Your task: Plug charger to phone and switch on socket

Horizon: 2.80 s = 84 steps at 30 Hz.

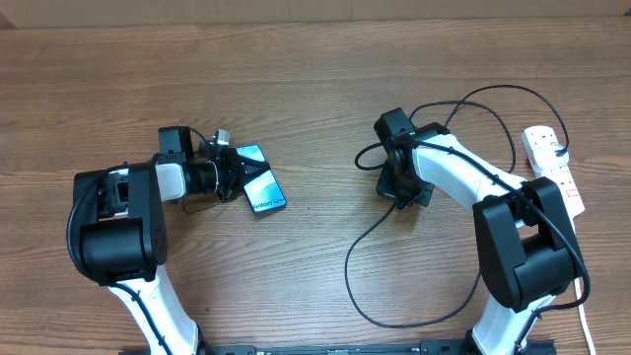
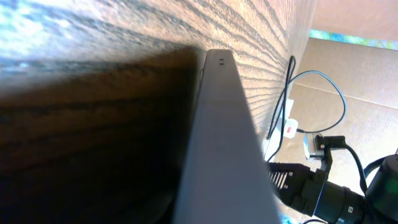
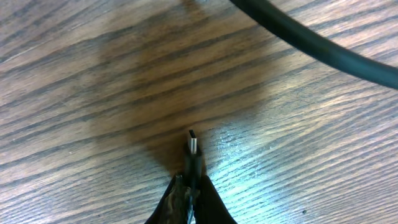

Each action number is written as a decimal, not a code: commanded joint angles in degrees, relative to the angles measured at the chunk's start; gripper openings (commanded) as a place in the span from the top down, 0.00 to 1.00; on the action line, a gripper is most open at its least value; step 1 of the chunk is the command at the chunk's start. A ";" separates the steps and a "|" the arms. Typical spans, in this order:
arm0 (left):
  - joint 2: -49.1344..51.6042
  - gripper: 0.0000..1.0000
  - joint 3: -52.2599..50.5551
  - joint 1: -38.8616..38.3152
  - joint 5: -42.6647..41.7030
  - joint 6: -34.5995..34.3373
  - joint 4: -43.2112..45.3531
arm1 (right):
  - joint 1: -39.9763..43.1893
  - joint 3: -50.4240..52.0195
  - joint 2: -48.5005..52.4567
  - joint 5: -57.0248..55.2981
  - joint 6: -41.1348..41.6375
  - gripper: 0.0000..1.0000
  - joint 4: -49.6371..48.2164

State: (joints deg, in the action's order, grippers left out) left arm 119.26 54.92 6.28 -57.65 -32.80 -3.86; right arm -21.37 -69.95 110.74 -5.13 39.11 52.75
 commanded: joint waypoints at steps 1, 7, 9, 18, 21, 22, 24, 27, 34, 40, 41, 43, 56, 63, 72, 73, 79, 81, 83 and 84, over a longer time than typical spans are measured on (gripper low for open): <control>3.21 0.96 -1.92 0.46 6.32 0.68 -1.46 | 0.17 1.44 0.83 0.09 -0.57 0.96 -1.03; 3.21 0.96 -1.92 0.46 6.03 0.66 -1.49 | 0.17 1.42 0.83 0.07 -0.57 0.96 -1.07; 3.21 0.96 -1.92 0.46 5.42 0.66 -1.49 | 0.17 1.42 0.83 0.07 -0.57 0.96 -1.18; 3.21 0.96 -1.92 0.46 6.03 -0.61 -1.46 | 0.17 1.42 0.83 0.11 -1.64 0.96 -1.88; 3.21 0.96 -1.92 0.46 7.21 -2.38 -1.49 | 0.17 1.42 0.83 0.11 -1.66 0.96 -1.84; 3.21 0.96 -1.92 0.46 7.21 -2.38 -1.46 | 0.17 1.42 0.83 0.11 -1.66 0.96 -1.86; 3.21 0.96 -1.92 0.46 7.17 -2.36 -1.46 | 0.17 1.42 0.83 0.11 -1.66 0.96 -1.88; 3.21 0.96 -1.92 0.46 6.84 -1.86 -1.49 | 0.17 1.42 0.83 0.09 -1.66 0.96 -1.90; 3.21 0.96 -1.92 0.46 5.09 0.37 -1.44 | 0.17 1.42 0.83 0.81 -3.10 0.96 -1.95; 3.21 0.96 -1.92 0.46 0.85 5.09 -0.02 | 0.24 1.42 0.83 2.36 -4.98 0.96 -1.99; 3.21 0.96 -1.92 0.46 -0.11 6.05 0.00 | 0.24 1.42 0.83 2.93 -5.70 0.96 -2.08; 3.21 0.96 -1.92 0.46 -2.51 7.45 -0.24 | 0.24 1.40 0.76 5.79 -9.40 0.96 -2.49; 3.21 0.96 -1.92 1.57 -30.32 1.03 13.40 | 0.22 1.36 -13.64 40.81 -27.85 0.96 -3.30; 3.13 0.96 -1.92 1.55 -33.03 -4.87 13.94 | -0.04 1.38 -14.99 58.75 -39.47 0.96 0.74; 1.46 0.96 -1.95 1.07 -33.05 -9.60 11.98 | -0.52 1.38 -14.99 62.27 -39.43 0.96 2.67; 0.76 0.96 -1.95 0.74 -33.03 -9.57 11.15 | -0.76 1.38 -14.99 62.27 -39.41 0.96 3.21; -5.38 0.96 -1.95 -2.10 -33.00 -9.81 10.05 | -2.93 1.38 -14.99 64.43 -39.65 0.96 4.61; -8.00 0.96 -1.95 -2.80 -32.94 -11.08 10.12 | -3.45 1.38 -14.99 65.81 -39.65 0.96 4.61; -10.58 0.96 -1.95 -2.95 -32.94 -11.67 10.12 | -3.43 1.38 -14.99 66.71 -39.63 0.96 4.63; -11.78 0.96 -1.92 -2.95 -32.94 -12.24 10.12 | -3.43 1.38 -14.99 67.67 -39.65 0.96 4.61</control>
State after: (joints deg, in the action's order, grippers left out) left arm 112.49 52.95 3.46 -87.85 -42.85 6.02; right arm -24.71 -68.45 96.16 58.17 1.32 57.47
